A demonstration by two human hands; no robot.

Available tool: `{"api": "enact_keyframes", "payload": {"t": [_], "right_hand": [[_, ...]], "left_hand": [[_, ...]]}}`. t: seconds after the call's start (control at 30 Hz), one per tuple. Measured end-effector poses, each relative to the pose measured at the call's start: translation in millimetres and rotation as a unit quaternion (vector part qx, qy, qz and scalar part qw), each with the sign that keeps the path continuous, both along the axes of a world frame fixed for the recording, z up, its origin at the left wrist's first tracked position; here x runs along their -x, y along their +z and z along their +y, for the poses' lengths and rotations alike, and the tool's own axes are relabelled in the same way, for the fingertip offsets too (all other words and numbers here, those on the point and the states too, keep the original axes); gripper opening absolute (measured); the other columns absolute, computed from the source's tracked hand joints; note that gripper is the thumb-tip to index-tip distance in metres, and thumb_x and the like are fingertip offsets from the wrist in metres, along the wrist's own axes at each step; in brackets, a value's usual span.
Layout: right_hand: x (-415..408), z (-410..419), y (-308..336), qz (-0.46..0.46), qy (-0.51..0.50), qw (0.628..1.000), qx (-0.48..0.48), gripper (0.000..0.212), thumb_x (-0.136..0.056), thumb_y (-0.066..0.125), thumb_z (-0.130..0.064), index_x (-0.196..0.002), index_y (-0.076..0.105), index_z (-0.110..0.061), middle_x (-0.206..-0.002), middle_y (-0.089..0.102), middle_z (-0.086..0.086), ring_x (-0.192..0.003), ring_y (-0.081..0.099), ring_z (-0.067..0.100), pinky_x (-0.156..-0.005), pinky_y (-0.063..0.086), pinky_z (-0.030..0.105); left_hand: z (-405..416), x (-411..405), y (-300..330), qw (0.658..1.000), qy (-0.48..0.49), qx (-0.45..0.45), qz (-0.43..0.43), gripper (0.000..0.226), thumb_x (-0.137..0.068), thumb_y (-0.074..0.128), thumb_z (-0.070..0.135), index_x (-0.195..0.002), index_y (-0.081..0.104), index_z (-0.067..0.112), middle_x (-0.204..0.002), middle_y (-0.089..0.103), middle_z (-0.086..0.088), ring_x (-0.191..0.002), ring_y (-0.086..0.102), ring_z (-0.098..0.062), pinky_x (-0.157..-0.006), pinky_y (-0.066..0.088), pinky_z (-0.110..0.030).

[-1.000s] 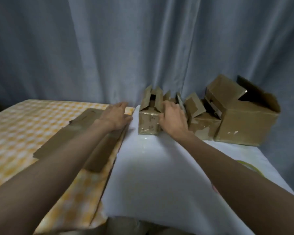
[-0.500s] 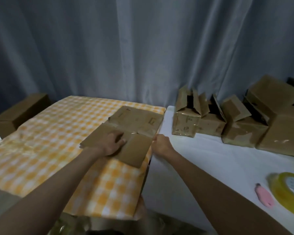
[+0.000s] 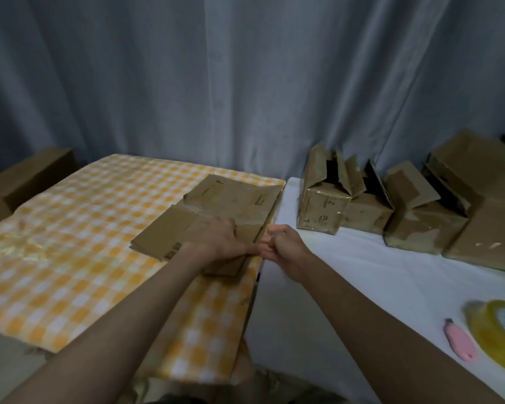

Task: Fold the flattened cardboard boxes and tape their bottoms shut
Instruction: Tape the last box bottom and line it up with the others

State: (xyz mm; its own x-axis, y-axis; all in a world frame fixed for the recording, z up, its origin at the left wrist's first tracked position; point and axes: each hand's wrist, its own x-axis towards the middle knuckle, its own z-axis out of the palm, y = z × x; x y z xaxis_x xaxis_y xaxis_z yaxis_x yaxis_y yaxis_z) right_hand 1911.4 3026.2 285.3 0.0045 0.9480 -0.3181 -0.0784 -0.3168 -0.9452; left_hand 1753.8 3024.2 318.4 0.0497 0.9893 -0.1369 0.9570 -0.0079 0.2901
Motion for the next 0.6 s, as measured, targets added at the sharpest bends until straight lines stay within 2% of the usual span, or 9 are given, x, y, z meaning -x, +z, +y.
{"api": "enact_keyframes", "payload": {"t": [0.03, 0.1, 0.17, 0.27, 0.3, 0.37, 0.47, 0.53, 0.6], "right_hand": [[4, 1, -1, 0.001, 0.001, 1.000, 0.004, 0.028, -0.098, 0.034, 0.006, -0.120, 0.049, -0.004, -0.090, 0.061, 0.011, -0.070, 0.067, 0.019, -0.067, 0.059, 0.031], [12, 5, -5, 0.005, 0.009, 1.000, 0.006, 0.021, -0.100, 0.040, -0.001, -0.115, 0.055, 0.001, -0.097, 0.070, 0.016, -0.081, 0.073, 0.026, -0.078, 0.062, 0.038], [17, 7, -8, 0.006, 0.004, 1.000, 0.009, 0.016, -0.100, 0.046, -0.004, -0.106, 0.061, 0.001, -0.098, 0.073, 0.019, -0.085, 0.074, 0.030, -0.082, 0.061, 0.040], [23, 6, -4, 0.002, 0.005, 1.000, 0.025, 0.006, -0.100, 0.051, -0.003, -0.098, 0.057, -0.004, -0.103, 0.071, 0.021, -0.084, 0.073, 0.030, -0.079, 0.062, 0.039], [25, 5, -1, 0.009, 0.004, 1.000, 0.026, 0.005, -0.099, 0.051, -0.001, -0.103, 0.053, -0.004, -0.109, 0.070, 0.024, -0.086, 0.073, 0.032, -0.079, 0.062, 0.040], [28, 2, 6, 0.029, -0.002, 0.999, 0.028, 0.019, -0.099, 0.049, 0.001, -0.117, 0.047, -0.003, -0.113, 0.069, 0.026, -0.088, 0.074, 0.033, -0.078, 0.062, 0.041], [30, -9, 27, 0.081, 0.000, 0.997, 0.018, 0.032, -0.098, 0.054, -0.005, -0.129, 0.051, 0.002, -0.107, 0.072, 0.024, -0.082, 0.075, 0.027, -0.066, 0.063, 0.033], [28, -20, 47, 0.095, 0.012, 0.995, 0.008, 0.032, -0.097, 0.060, -0.011, -0.126, 0.058, 0.002, -0.106, 0.073, 0.021, -0.076, 0.075, 0.022, -0.060, 0.061, 0.027], [25, -31, 65, 0.102, 0.012, 0.995, -0.002, 0.033, -0.096, 0.062, -0.015, -0.123, 0.061, 0.002, -0.101, 0.074, 0.019, -0.074, 0.074, 0.021, -0.061, 0.061, 0.027]], "left_hand": [[1, 6, 3, 1.000, -0.004, 0.004, -0.025, 0.069, -0.074, 0.064, 0.075, -0.112, 0.058, 0.018, -0.105, 0.059, -0.002, -0.096, 0.056, -0.022, -0.083, 0.047, -0.035], [2, 15, 7, 0.997, 0.001, 0.003, -0.081, 0.046, -0.085, 0.061, 0.062, -0.098, 0.064, 0.018, -0.097, 0.066, -0.001, -0.089, 0.060, -0.019, -0.082, 0.050, -0.036], [1, 19, 13, 0.993, 0.014, -0.016, -0.115, 0.031, -0.096, 0.055, 0.044, -0.087, 0.063, 0.016, -0.088, 0.065, -0.004, -0.079, 0.059, -0.018, -0.067, 0.045, -0.033], [-5, 25, 27, 0.992, 0.031, -0.056, -0.105, 0.030, -0.101, 0.046, 0.028, -0.085, 0.060, 0.008, -0.082, 0.062, -0.010, -0.073, 0.056, -0.021, -0.057, 0.038, -0.032], [-7, 29, 33, 0.992, 0.036, -0.067, -0.103, 0.030, -0.101, 0.045, 0.026, -0.082, 0.059, 0.007, -0.080, 0.060, -0.010, -0.071, 0.055, -0.022, -0.056, 0.037, -0.032], [-12, 37, 48, 0.990, 0.046, -0.088, -0.102, 0.029, -0.100, 0.046, 0.025, -0.080, 0.058, 0.008, -0.080, 0.060, -0.009, -0.069, 0.054, -0.021, -0.059, 0.039, -0.033], [-23, 46, 75, 0.984, 0.056, -0.127, -0.109, 0.028, -0.099, 0.046, 0.026, -0.095, 0.065, 0.006, -0.095, 0.063, -0.013, -0.082, 0.056, -0.028, -0.070, 0.043, -0.035], [-36, 48, 96, 0.979, 0.059, -0.152, -0.125, 0.028, -0.100, 0.046, 0.024, -0.098, 0.066, 0.005, -0.097, 0.062, -0.014, -0.088, 0.057, -0.032, -0.070, 0.039, -0.033], [-51, 48, 117, 0.972, 0.062, -0.179, -0.140, 0.029, -0.100, 0.045, 0.022, -0.095, 0.066, 0.002, -0.098, 0.064, -0.018, -0.093, 0.061, -0.035, -0.069, 0.038, -0.032]]}}
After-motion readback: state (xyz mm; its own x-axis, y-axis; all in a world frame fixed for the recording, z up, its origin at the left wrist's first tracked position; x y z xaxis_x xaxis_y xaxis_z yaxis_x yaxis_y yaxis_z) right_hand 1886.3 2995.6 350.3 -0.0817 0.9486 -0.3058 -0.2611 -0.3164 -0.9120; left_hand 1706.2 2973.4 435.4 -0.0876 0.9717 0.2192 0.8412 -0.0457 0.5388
